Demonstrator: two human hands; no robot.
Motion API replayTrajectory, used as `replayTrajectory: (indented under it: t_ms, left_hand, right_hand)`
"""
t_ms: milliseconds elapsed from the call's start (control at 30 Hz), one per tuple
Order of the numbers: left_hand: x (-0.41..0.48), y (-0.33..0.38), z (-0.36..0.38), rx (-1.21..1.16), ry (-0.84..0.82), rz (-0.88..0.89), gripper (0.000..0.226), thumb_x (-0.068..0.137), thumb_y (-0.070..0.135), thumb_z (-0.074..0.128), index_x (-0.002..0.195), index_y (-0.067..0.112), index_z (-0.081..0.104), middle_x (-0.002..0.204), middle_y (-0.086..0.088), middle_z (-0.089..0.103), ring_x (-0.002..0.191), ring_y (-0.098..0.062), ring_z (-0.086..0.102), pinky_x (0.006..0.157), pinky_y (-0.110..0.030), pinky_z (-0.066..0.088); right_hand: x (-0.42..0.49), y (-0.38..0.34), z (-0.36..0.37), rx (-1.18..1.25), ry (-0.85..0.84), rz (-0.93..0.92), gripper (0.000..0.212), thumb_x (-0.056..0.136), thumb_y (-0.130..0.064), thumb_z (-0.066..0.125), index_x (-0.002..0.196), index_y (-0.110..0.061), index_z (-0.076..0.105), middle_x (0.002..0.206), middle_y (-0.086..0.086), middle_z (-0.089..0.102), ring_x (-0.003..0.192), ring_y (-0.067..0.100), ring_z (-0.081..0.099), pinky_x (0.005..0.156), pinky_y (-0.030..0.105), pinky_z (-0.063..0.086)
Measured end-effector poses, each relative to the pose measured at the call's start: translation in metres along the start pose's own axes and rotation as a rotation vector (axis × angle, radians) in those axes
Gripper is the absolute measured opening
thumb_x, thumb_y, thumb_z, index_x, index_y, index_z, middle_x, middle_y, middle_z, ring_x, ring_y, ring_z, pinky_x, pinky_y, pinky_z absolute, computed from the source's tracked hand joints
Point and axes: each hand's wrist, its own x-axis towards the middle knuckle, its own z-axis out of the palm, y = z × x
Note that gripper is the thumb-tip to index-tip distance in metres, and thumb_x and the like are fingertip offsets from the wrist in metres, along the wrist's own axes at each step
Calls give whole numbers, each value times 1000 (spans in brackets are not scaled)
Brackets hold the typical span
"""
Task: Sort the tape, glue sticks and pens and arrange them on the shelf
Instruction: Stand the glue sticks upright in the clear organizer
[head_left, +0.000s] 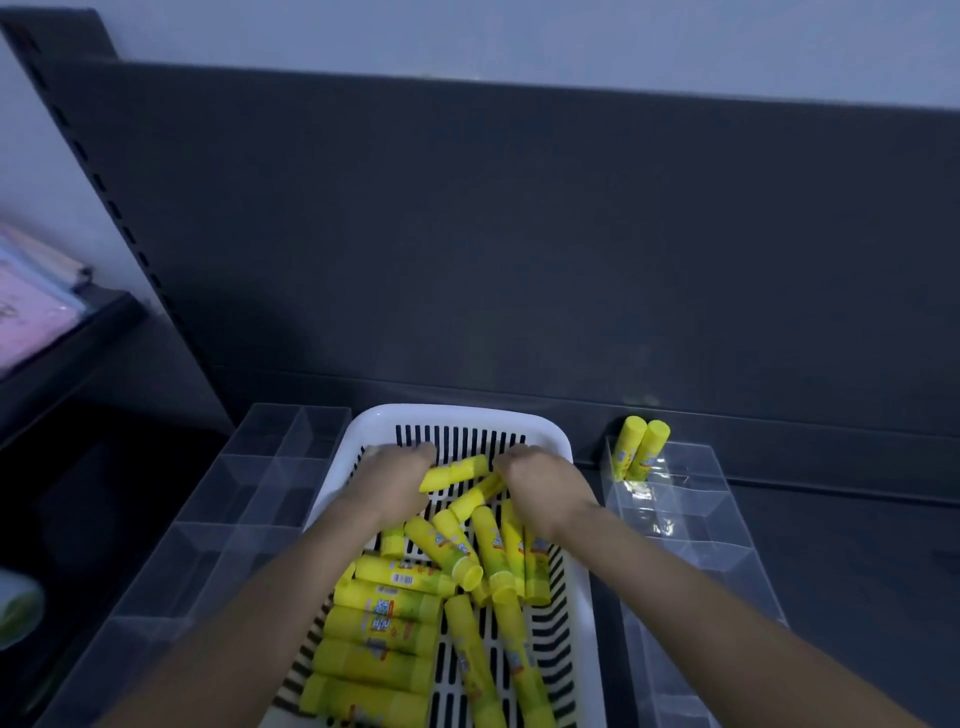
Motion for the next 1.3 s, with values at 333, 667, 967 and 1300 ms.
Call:
replayTrajectory:
  t_ms: [333,667,967,1300]
  left_hand:
    - [-21,4,-19,-591,242,-164,15,91,19,61,88,13,48,80,-10,56,71,-27,56,64,-44,46]
    - [-43,18,-33,-1331,191,-266,18,88,6,63,101,-5,60,88,-14,61,90,-32,62,88,-46,53]
    - [-24,75,-49,-1501,163,-145,15,87,7,65,100,13,61,84,-3,70,81,-15,67,62,-27,53]
    - [7,162,-55,-1562,24,-66,14,88,10,66,101,15,60,86,3,72,91,-18,72,63,-22,52]
  right_hand:
    - [15,-4,6,-246,-98,-129,32,85,2,46,114,-8,54,115,11,53,108,31,45,77,38,41]
    - [27,-11,-2,-126,45,4,17,85,0,49,96,-6,59,106,12,56,103,29,51,72,31,39]
    - [-40,37,-43,896,353,427,19,75,-13,65,79,-15,47,72,3,59,65,19,57,56,26,48]
    - [-108,136,-62,904,526,630,13,80,-15,66,80,-6,57,77,11,63,74,29,62,65,36,50]
